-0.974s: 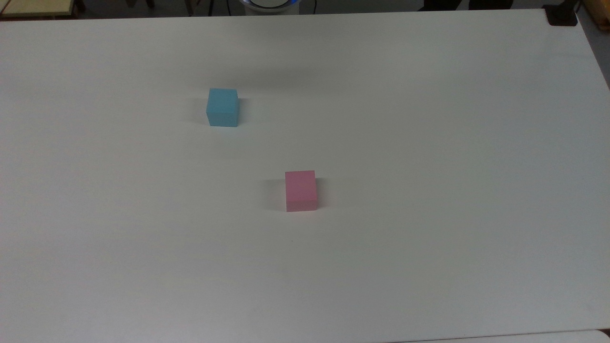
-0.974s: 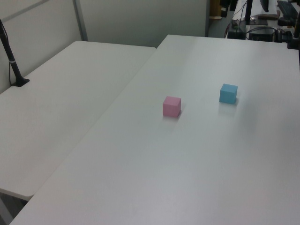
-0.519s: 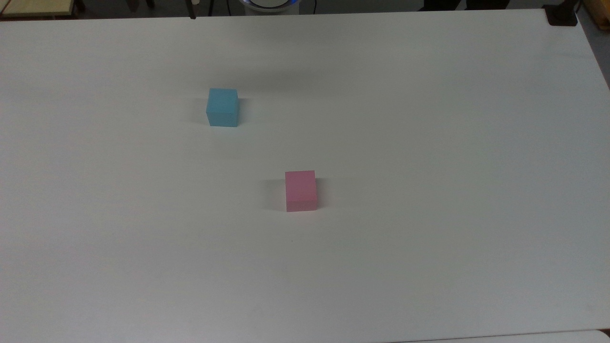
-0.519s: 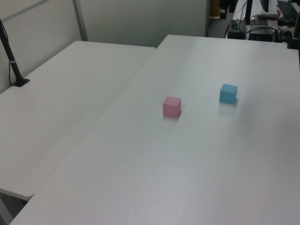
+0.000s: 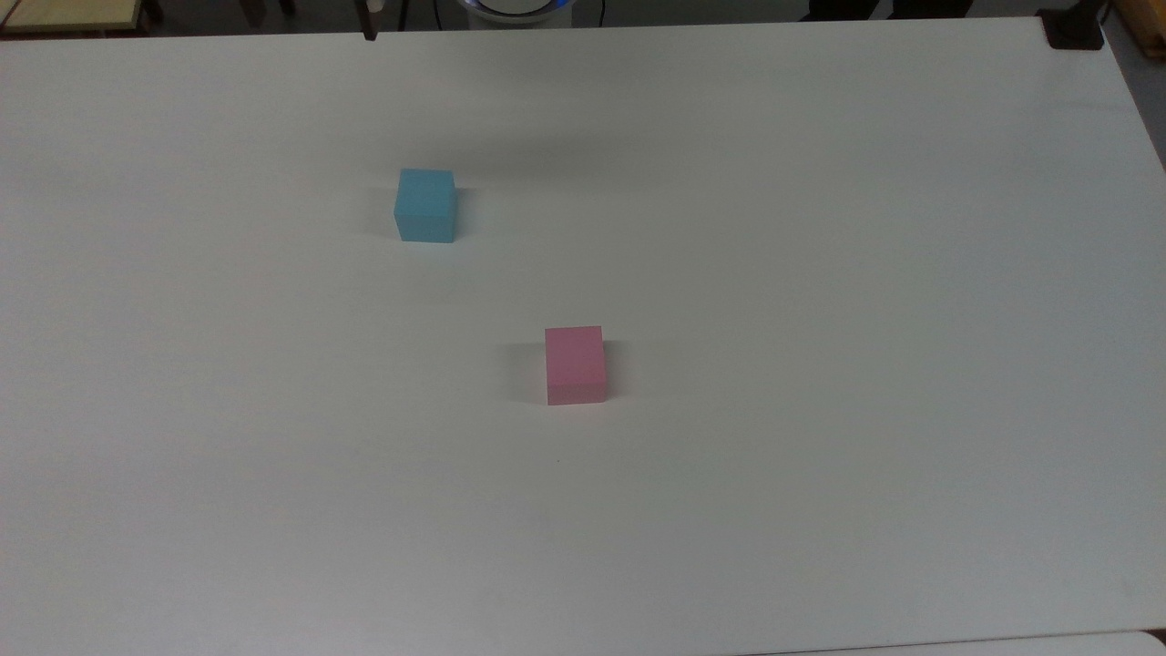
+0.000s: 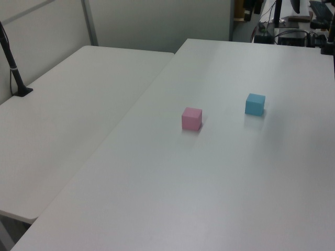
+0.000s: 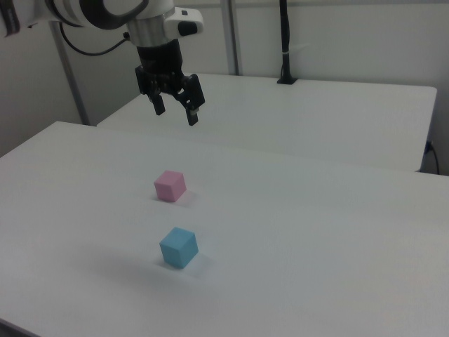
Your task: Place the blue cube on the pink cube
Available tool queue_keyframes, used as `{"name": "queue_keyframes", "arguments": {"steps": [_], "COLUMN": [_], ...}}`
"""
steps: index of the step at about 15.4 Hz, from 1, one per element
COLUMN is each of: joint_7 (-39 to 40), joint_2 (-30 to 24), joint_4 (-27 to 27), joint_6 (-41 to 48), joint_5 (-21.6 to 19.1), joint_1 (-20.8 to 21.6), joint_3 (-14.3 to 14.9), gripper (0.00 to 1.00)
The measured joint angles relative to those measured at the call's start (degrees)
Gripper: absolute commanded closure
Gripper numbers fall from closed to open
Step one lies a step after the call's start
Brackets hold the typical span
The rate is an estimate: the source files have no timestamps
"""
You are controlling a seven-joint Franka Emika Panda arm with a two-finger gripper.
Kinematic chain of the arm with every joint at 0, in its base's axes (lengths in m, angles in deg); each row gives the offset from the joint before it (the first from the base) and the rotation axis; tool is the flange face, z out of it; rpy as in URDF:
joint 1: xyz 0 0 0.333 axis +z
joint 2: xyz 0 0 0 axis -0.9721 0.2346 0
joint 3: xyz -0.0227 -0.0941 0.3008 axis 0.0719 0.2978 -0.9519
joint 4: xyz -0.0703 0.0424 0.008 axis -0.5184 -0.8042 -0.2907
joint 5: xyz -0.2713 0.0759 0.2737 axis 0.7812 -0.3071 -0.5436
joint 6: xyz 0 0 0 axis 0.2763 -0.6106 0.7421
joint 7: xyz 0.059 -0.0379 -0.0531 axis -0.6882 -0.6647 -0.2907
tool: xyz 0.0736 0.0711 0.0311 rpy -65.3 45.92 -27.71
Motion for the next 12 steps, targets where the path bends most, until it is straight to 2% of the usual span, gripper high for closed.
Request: {"name": "queue_keyframes", "arguments": {"steps": [12], "joint_7": [10.37], "joint_2": [-0.01], "joint_4": [0.0], "joint_6": [1.43], "joint_5": [0.46], "joint_1": [0.02], "joint_3": [0.0], "gripper": [0.0]}}
